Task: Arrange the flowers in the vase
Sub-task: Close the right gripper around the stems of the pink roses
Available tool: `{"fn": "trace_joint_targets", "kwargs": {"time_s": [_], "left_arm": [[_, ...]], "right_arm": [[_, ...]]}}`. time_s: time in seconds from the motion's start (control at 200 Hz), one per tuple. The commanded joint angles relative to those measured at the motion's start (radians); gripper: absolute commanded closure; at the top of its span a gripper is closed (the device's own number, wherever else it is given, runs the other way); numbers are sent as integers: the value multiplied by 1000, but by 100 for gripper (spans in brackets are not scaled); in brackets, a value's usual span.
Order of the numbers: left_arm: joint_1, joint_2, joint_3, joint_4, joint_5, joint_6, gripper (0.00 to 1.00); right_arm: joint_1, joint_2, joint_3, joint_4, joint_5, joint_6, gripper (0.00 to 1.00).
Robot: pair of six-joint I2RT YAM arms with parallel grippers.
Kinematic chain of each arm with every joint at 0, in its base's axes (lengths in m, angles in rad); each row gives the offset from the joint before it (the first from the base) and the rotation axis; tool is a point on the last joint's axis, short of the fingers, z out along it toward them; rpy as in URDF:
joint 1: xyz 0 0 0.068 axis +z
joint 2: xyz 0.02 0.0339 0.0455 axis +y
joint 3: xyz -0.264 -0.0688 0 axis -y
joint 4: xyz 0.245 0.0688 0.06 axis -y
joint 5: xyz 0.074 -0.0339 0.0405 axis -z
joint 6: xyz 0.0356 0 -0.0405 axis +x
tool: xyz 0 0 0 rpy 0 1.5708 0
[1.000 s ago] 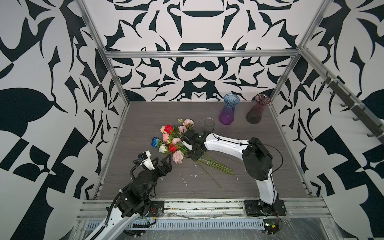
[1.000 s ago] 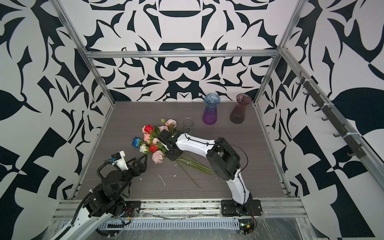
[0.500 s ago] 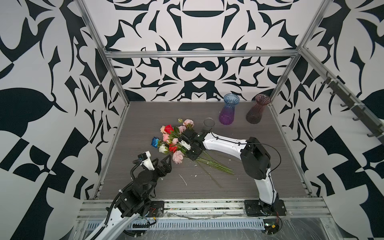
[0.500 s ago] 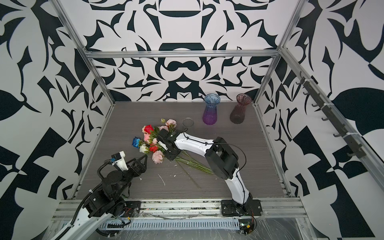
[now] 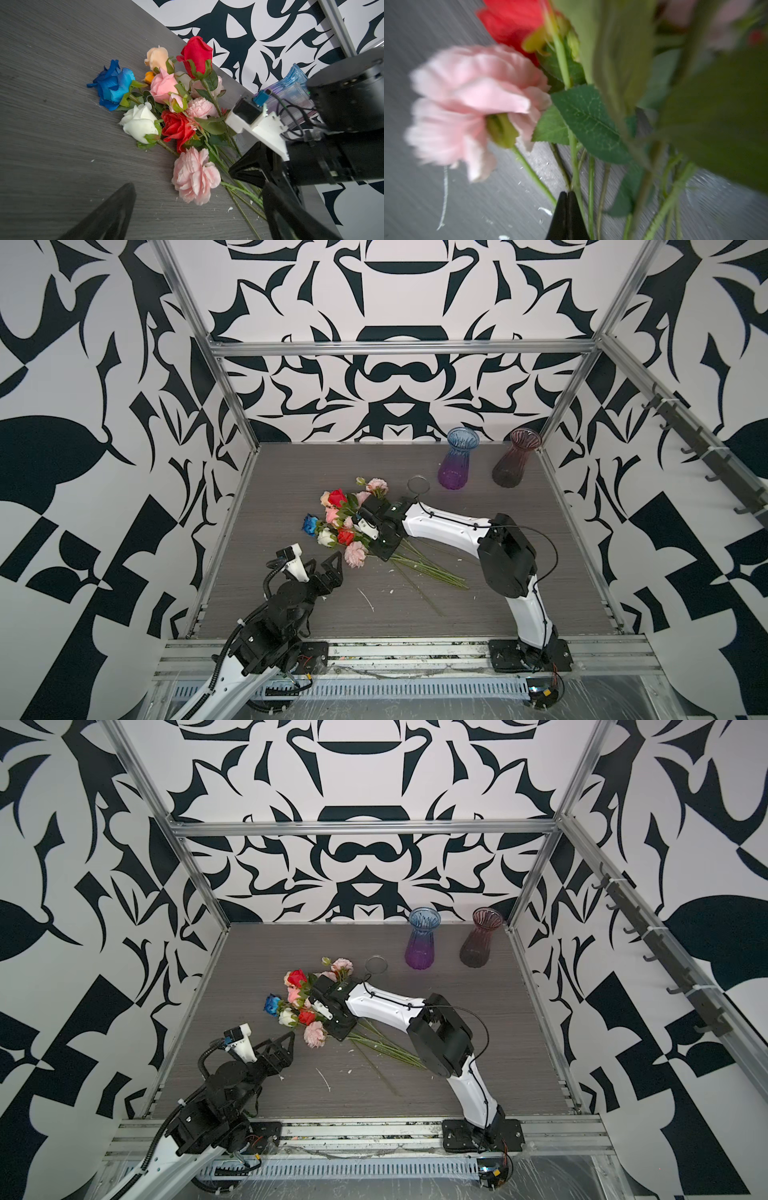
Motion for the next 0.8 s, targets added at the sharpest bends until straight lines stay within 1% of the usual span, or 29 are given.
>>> {"fn": "trace_joint_targets", "kwargs": {"time_s": [0.0, 0.22, 0.235, 0.25, 0.27, 0.3, 0.33, 0.37, 0.525, 0.69, 0.745, 0.795], "left_arm": [[3, -14, 30, -18, -11, -17, 1], [4, -14, 33, -25, -14, -22, 1], [4, -14, 32, -25, -13, -22, 1], [4, -14, 31, -25, -14, -23, 1], [4, -14, 31, -25, -14, -24, 1], [3, -14, 31, -25, -14, -24, 1], [4, -13, 31, -26, -14, -24, 1], [3, -14, 31, -25, -14, -24, 1], [4, -14, 34, -32, -11, -25, 1], [4, -14, 34, -30, -12, -25, 1], [3, -14, 33, -30, -12, -25, 1], [4, -14, 34, -30, -11, -25, 1]], "right_arm": [[9, -83, 59, -41, 27, -22, 100], [10, -95, 59, -65, 40, -34, 100], [9, -92, 59, -65, 41, -34, 94], [9, -89, 59, -66, 42, -34, 86], [9, -83, 59, -68, 45, -33, 77], [9, -73, 60, -71, 46, -33, 67], [9, -61, 60, -72, 44, -34, 61], [9, -44, 58, -71, 51, -37, 57], [7, 17, 61, -66, 83, -27, 57], [5, 68, 77, -60, 103, -16, 61], [1, 80, 79, -60, 103, -15, 66], [1, 82, 80, -58, 102, -16, 76]]}}
